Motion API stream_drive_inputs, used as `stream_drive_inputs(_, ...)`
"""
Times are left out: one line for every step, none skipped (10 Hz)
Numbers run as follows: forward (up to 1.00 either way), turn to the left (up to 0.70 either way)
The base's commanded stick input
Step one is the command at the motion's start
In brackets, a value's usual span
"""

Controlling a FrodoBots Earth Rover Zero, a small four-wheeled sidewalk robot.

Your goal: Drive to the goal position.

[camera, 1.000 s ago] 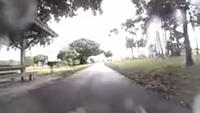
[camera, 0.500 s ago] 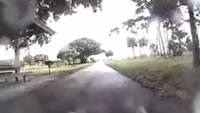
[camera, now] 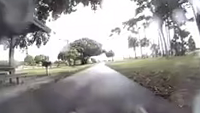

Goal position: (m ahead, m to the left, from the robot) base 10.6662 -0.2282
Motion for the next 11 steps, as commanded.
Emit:
stream_drive_inputs(0.85,0.0)
stream_drive_inputs(0.85,0.0)
stream_drive_inputs(0.85,0.0)
stream_drive_inputs(0.85,0.0)
stream_drive_inputs(0.85,0.0)
stream_drive_inputs(0.85,0.0)
stream_drive_inputs(0.85,0.0)
stream_drive_inputs(0.85,0.0)
stream_drive_inputs(0.85,0.0)
stream_drive_inputs(0.85,0.0)
stream_drive_inputs(0.85,0.0)
